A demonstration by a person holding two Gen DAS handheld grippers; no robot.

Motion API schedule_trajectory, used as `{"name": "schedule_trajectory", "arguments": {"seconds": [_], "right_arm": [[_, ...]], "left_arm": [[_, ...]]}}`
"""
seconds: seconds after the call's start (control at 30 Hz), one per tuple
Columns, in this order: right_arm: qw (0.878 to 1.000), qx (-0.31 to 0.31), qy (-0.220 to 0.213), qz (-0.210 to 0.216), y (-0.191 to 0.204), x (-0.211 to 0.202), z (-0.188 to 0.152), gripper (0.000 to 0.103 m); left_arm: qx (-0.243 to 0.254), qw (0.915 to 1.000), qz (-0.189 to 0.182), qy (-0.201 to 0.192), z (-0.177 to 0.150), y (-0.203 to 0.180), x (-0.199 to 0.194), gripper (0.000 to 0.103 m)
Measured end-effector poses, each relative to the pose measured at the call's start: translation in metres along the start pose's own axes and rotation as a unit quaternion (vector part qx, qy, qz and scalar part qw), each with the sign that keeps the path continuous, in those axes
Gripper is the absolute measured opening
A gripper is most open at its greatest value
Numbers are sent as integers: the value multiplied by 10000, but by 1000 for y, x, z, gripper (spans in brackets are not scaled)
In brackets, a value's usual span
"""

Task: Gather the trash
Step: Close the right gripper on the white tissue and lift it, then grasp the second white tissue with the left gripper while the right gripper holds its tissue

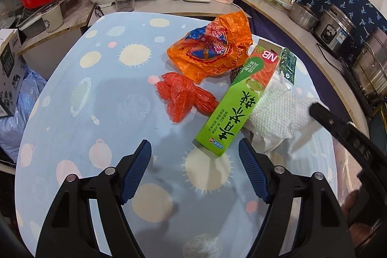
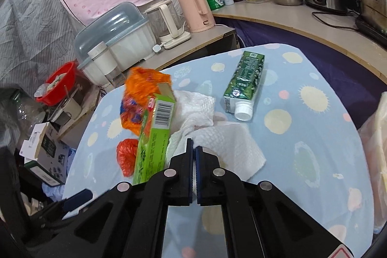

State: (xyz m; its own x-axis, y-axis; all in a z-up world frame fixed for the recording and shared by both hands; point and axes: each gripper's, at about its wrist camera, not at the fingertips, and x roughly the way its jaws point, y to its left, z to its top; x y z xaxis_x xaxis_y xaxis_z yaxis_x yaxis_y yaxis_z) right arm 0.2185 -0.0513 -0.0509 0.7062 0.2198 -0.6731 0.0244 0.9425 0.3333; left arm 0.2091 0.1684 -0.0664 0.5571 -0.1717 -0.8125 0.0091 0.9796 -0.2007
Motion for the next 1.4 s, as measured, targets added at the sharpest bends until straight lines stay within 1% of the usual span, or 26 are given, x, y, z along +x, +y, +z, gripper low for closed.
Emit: {"name": "schedule_trajectory", "arguments": {"seconds": [0.13, 0.3, 0.37, 0.47, 0.53, 0.63, 0.73, 0.93, 1.03, 1.07, 1.13, 1.2, 1.23, 1.3, 1.33, 1.4], "right_arm": [[10000, 31, 64, -60, -14, -25, -19, 2], [9995, 78, 167, -272, -35, -49, -47, 2], [9991, 135, 199, -336, -44, -54, -54, 2], [9984, 274, 258, -421, -60, -59, -63, 2], [9978, 380, 259, -473, -69, -60, -65, 2], [9971, 543, 196, -488, -80, -61, -61, 2], [9971, 580, 127, -479, -86, -58, -50, 2], [9976, 602, 45, -326, -85, -39, -28, 2], [9978, 610, 76, -235, -84, -26, -21, 2], [9978, 620, 85, -208, -84, -23, -20, 2], [9978, 636, 99, -164, -84, -18, -17, 2], [9978, 636, 111, -149, -83, -14, -15, 2], [9978, 642, 114, -143, -83, -13, -15, 2], [9977, 663, 119, -123, -84, -12, -15, 2], [9976, 672, 117, -121, -85, -13, -16, 2], [9974, 693, 106, -137, -86, -14, -16, 2]], "left_arm": [[84, 9999, -83, -10, -7, -10, -7, 71], [240, 9995, -177, 62, -20, -30, -10, 72], [297, 9993, -193, 90, -25, -40, -10, 72], [330, 9992, -199, 84, -28, -54, -9, 77], [349, 9990, -251, 107, -28, -62, -5, 77], [293, 9990, -297, 172, -22, -72, 5, 77], [137, 9988, -374, 275, -14, -78, 19, 77], [-128, 9987, -360, 336, 8, -81, 43, 77], [-174, 9990, -275, 296, 19, -83, 52, 77], [-164, 9992, -252, 267, 22, -84, 53, 76], [-138, 9993, -231, 244, 25, -87, 55, 69], [-53, 9995, -187, 248, 27, -90, 58, 56], [5, 9996, -137, 242, 27, -92, 59, 54], [65, 9996, -37, 264, 26, -93, 59, 52], [-8, 9994, -55, 333, 25, -92, 58, 52], [-288, 9987, -239, 333, 24, -87, 50, 52]]}}
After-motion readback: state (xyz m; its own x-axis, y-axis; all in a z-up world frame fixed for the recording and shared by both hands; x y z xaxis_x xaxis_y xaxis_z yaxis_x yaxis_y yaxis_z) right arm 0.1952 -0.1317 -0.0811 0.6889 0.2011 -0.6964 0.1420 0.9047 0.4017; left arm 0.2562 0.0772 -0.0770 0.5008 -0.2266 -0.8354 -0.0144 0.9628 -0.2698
